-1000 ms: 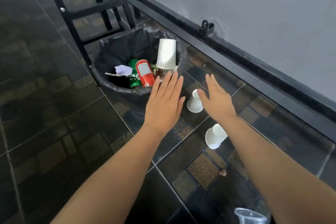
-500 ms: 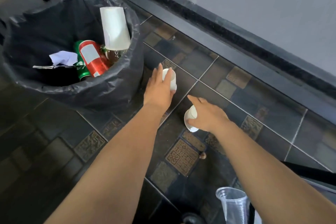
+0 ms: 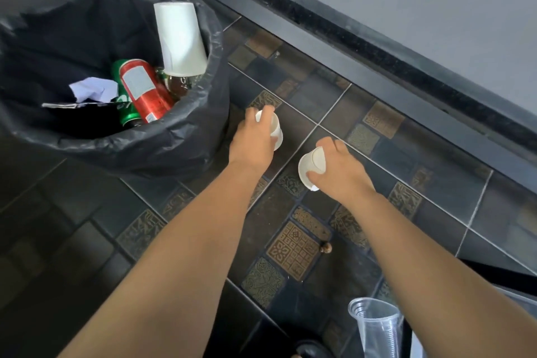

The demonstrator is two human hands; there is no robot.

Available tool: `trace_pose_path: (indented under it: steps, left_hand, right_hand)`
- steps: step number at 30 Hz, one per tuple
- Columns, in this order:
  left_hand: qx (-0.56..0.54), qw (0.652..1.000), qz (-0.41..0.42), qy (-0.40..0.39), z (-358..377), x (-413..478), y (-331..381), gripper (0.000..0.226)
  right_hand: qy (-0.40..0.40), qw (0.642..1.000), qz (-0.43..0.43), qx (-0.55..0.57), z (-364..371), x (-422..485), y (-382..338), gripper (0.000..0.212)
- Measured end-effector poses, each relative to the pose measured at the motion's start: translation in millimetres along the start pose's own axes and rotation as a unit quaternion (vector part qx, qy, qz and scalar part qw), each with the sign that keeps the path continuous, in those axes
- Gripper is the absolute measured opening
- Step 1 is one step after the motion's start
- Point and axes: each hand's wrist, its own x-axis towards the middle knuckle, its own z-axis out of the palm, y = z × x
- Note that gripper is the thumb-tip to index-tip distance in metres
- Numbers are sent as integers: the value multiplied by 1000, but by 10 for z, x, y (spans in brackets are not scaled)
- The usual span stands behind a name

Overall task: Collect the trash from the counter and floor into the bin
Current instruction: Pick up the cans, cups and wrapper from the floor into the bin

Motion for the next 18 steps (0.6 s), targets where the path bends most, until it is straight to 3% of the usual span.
trace_pose_path:
  steps: [10,18]
  left_hand:
    - [-62,976,130,161,-684,-447,155,59]
    - [-140,928,130,319,-1383,-687,57,65]
  right_hand:
    - [203,972,-32,113,-443,-204,-329,70]
    - [325,918,-106,202,-738,-273,-978,82]
